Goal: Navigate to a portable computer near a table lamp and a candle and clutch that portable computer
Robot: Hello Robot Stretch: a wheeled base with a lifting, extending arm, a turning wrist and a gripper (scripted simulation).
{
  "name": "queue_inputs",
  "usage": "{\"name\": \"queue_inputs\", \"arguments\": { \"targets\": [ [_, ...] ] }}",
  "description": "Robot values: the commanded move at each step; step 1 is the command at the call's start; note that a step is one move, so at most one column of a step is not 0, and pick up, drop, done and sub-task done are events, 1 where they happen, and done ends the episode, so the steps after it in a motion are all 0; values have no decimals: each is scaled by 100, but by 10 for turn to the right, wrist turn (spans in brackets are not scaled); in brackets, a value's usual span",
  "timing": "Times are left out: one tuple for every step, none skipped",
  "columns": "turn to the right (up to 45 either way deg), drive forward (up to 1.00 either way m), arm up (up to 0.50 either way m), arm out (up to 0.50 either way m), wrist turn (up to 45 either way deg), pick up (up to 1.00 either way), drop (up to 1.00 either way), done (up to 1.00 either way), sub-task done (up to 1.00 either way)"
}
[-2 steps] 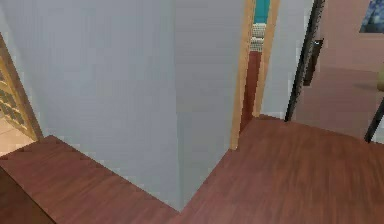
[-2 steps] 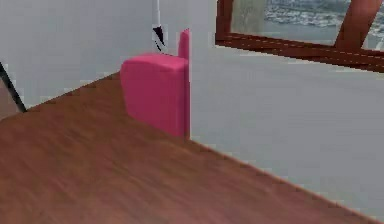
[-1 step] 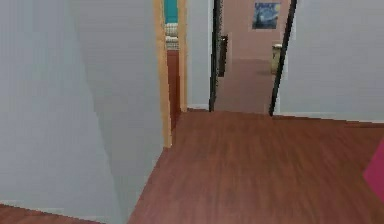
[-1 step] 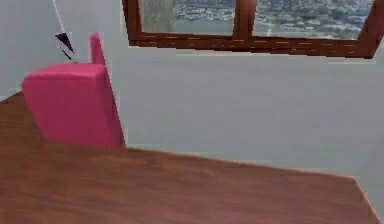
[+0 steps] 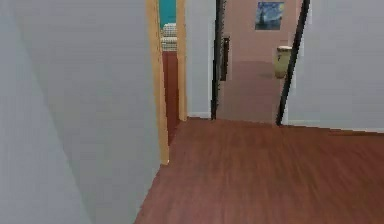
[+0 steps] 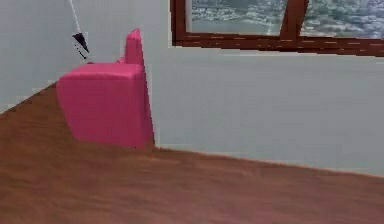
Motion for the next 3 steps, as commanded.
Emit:
{"name": "queue_inputs", "arguments": {
  "targets": [
    [-450, 0, 0, 0, 0, 0, 0, 0, 0],
    [-120, 0, 0, 0, 0, 0, 0, 0, 0],
    [0, 35, 0, 0, 0, 0, 0, 0, 0]
  ]
}}
